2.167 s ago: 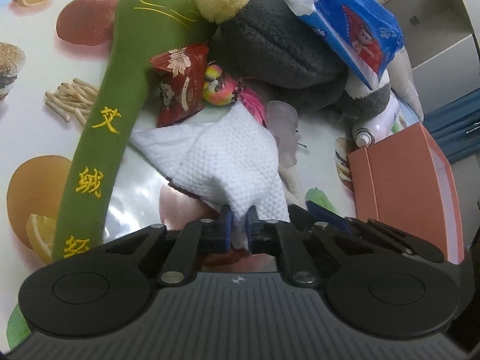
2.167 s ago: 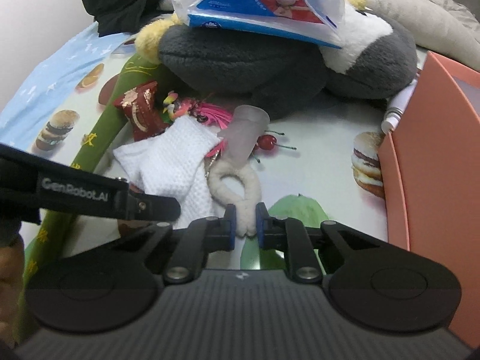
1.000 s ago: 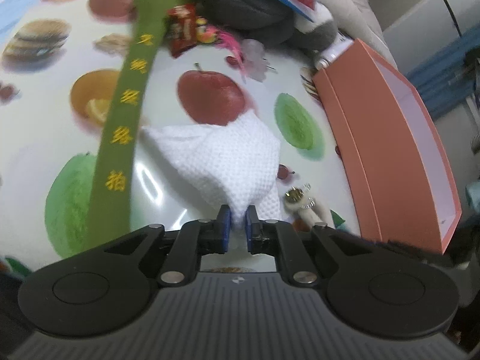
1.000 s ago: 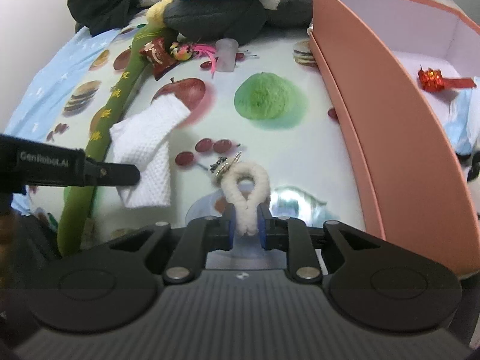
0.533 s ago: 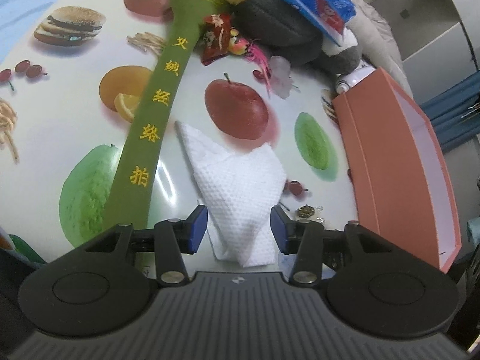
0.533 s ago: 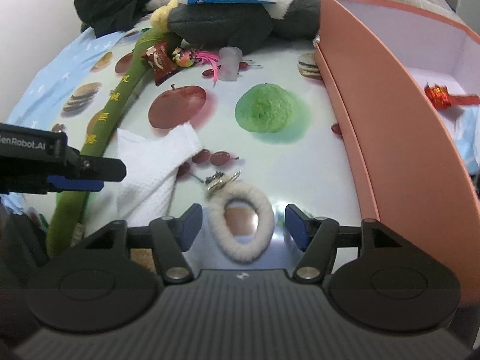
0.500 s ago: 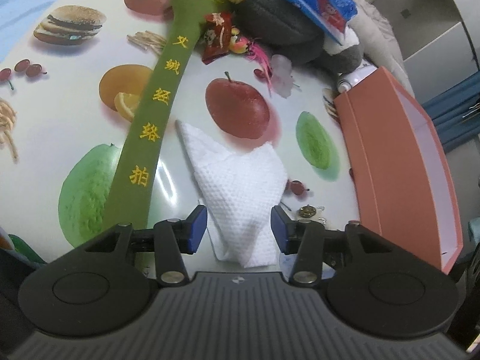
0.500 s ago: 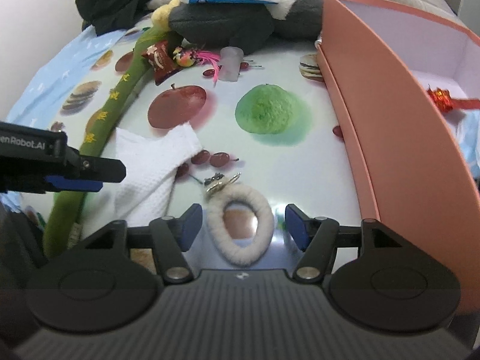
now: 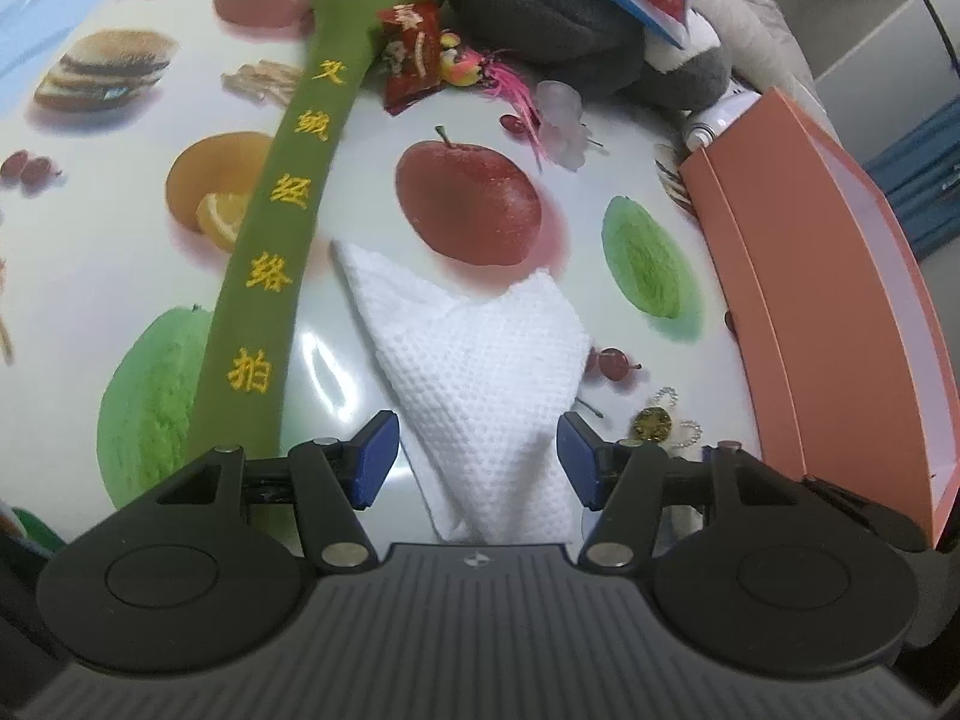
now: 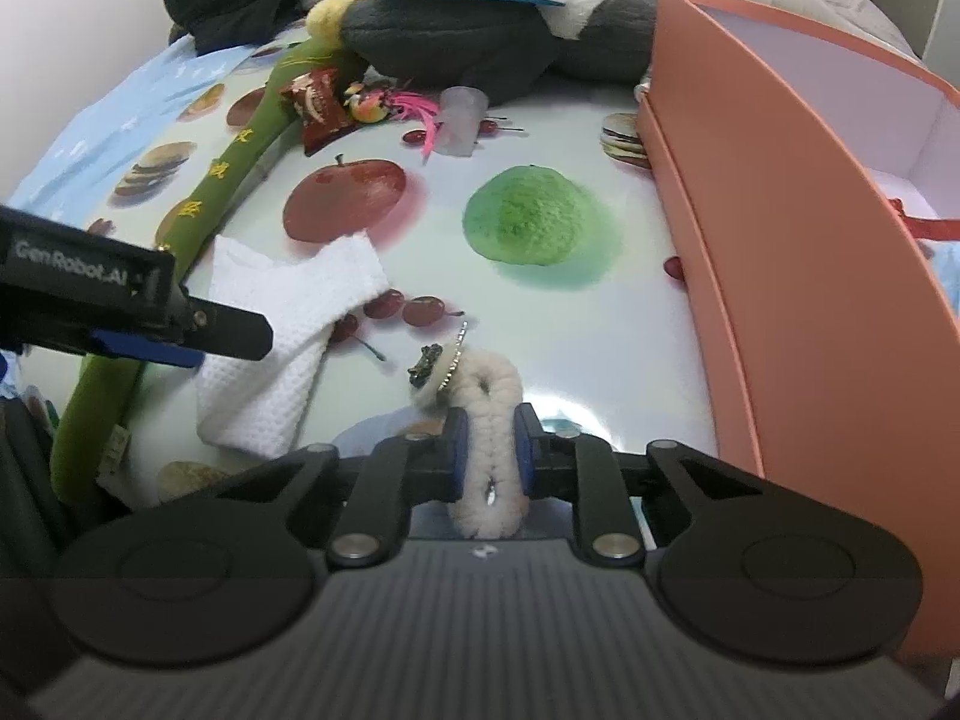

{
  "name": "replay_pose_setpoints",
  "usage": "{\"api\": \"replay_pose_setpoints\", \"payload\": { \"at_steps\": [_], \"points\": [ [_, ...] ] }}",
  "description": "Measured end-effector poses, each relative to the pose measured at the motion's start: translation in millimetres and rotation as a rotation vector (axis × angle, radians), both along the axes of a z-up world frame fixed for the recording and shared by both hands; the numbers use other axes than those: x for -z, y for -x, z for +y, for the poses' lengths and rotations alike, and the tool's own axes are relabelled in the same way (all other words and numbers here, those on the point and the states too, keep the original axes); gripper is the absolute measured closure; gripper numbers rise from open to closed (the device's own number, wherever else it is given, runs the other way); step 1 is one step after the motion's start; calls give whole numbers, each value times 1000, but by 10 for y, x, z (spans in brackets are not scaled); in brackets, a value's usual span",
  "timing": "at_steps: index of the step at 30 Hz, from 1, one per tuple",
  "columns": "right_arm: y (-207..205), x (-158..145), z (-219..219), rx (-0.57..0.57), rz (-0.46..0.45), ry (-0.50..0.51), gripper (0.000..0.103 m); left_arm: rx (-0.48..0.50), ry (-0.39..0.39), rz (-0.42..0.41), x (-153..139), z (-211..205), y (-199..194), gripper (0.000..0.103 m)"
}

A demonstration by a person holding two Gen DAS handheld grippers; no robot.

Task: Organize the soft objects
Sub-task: 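Grasp the white towel with the left gripper while the right gripper grasps the white hair tie, then carry the white towel and hair tie over the pink box with both grippers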

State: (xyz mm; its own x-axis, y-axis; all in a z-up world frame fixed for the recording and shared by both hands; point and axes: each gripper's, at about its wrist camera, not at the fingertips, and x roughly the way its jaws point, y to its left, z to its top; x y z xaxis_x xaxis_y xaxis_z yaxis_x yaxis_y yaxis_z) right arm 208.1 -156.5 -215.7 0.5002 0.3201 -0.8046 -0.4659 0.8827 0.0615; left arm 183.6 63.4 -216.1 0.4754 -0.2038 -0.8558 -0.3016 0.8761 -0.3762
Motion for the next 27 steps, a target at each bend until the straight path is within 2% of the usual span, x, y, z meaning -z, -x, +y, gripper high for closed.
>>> {"api": "replay_pose_setpoints", "payload": {
  "at_steps": [7,9,12,14,16,27],
  "points": [
    [38,-25,-105,45,17,-1,83,20,-28,-23,23,-69,-48,41],
    [40,-32,-118,53,20,-3,83,42,-51,-28,27,-103,-63,49],
    [46,-44,-118,55,18,-2,83,63,-84,-25,34,-141,-75,67],
    [50,-58,-111,56,16,-1,83,68,-84,-16,45,-148,-81,86],
    [51,-81,-98,57,11,1,83,65,-77,-17,30,-144,-71,92],
    [46,-390,-136,79,-27,-42,87,56,-91,-106,-336,-153,5,94]
  ]
}}
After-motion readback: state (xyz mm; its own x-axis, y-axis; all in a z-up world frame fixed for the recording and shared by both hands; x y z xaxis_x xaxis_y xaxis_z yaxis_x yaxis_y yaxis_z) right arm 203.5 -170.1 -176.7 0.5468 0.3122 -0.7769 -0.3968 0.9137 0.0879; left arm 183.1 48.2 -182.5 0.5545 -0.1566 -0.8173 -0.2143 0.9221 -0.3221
